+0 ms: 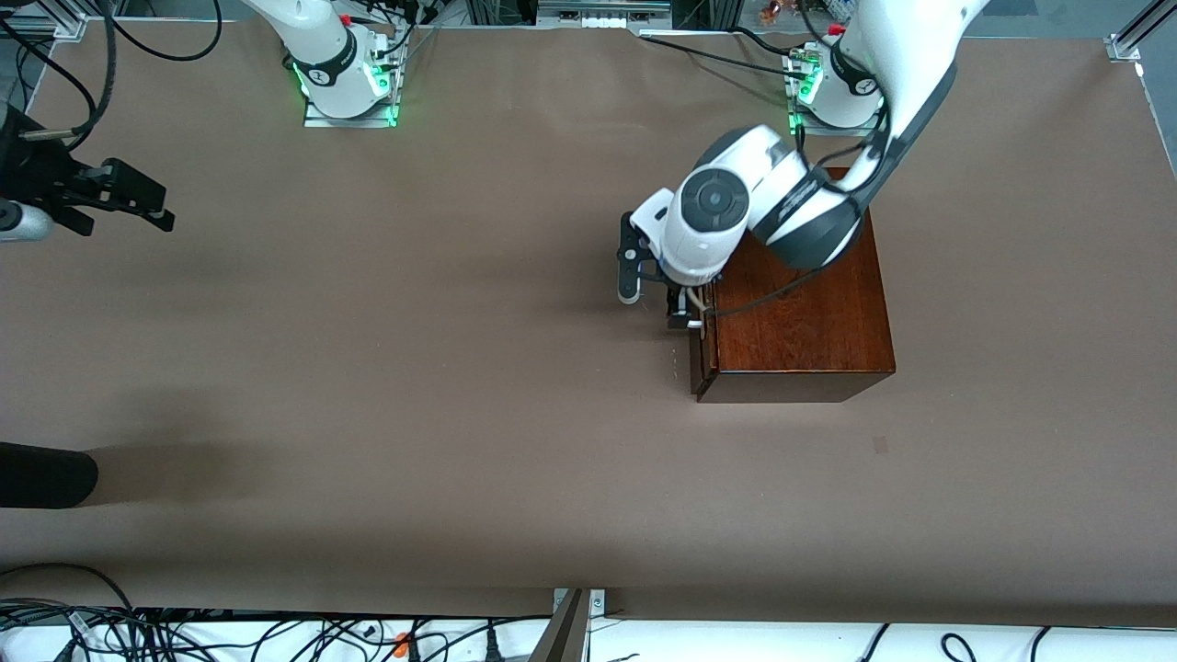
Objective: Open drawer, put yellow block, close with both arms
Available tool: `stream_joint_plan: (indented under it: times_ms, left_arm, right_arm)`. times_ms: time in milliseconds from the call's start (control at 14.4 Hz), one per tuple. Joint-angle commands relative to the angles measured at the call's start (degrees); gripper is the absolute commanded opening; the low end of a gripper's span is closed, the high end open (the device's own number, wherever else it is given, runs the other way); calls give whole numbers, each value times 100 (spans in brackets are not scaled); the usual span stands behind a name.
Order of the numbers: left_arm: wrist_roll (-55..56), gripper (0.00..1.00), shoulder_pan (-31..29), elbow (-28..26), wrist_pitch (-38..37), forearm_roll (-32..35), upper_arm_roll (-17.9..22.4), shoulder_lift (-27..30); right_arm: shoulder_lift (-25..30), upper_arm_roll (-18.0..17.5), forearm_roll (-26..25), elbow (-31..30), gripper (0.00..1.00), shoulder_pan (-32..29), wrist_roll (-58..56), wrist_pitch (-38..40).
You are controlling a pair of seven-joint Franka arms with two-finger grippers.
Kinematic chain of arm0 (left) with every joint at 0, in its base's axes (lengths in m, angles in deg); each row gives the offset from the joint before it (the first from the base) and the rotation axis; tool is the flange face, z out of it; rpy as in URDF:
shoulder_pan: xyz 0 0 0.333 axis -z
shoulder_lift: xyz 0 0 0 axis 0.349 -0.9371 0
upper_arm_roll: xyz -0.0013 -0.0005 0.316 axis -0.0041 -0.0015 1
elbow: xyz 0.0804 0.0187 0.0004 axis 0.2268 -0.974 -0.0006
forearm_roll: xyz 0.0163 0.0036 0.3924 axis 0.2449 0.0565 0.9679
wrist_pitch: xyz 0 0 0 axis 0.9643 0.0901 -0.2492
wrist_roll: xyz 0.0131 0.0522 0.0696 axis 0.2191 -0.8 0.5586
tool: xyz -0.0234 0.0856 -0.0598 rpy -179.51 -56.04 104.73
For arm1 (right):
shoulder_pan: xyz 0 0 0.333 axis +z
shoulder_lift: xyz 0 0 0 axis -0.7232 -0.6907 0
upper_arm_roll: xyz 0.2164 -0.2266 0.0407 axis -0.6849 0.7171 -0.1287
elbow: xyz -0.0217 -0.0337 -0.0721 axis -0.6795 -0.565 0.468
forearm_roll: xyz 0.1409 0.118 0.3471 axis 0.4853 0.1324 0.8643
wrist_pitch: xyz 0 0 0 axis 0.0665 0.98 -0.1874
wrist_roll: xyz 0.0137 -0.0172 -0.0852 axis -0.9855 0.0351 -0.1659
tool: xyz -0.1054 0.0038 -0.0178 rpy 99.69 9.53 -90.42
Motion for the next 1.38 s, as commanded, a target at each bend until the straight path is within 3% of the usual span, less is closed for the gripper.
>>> stream_joint_plan:
  times_ms: [0,208,346,484,830,1107,1315]
  left_arm:
    - [857,100,-38,503,-1199,-189,-27,549]
    - [1666,100,-117,1593,-2764,-172,34,577]
    - [2063,100,-414,1963,-3417,-119,52,585]
    - [2126,100,-870,2044,-3726,-102,52,655]
    - [2117,100,-1803,2009,-3701,-189,113,1111]
    - [2633,100,-1586,1676,-3439,-951,1402,1832]
    - [3293,100,-822,1298,-2955,-1069,2589,2202]
  right_arm:
    - [-42,-24,29,105,100,-66,10,76]
    - [-42,-24,29,105,100,-66,10,68]
    - [-42,-32,29,105,100,-58,28,68]
    - [-42,-32,38,105,100,-58,19,59]
    - [-42,-32,38,105,100,-58,19,59]
    - [-42,-32,38,105,100,-58,10,59]
    - [-42,-32,38,105,100,-58,10,59]
